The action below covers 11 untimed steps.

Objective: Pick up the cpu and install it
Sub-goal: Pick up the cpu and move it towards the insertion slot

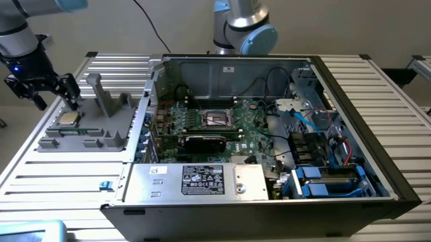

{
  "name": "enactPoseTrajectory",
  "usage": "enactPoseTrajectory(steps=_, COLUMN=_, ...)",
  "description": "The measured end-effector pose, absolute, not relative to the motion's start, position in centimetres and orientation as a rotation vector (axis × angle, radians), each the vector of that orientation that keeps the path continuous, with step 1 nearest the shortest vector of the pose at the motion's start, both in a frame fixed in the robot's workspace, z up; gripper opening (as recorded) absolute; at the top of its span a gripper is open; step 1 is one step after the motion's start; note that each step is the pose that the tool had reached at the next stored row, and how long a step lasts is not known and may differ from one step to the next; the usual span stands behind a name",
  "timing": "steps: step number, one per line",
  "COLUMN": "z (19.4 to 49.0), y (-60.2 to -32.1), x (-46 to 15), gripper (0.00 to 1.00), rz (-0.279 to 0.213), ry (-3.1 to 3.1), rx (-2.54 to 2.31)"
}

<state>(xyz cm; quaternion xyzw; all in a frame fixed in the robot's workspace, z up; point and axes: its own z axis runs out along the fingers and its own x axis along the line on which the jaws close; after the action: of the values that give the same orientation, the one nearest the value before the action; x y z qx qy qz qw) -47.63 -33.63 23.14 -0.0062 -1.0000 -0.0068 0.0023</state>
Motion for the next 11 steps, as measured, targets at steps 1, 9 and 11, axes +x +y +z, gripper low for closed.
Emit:
enactPoseTrajectory(steps=1, z=23.0, y=-33.6, x=-47.6, gripper=0.85, rz=-0.022, ry=-3.137, rx=-0.019)
enactPoseTrajectory(steps=9, z=21.5, y=-33.6, x=-47.6, gripper=0.85, rz=-0.036, ry=-3.137, rx=-0.019)
enactPoseTrajectory(steps=11, z=21.2, y=-33.6, x=-47.6, gripper=0.85, rz=-0.038, ry=-3.136, rx=-0.019)
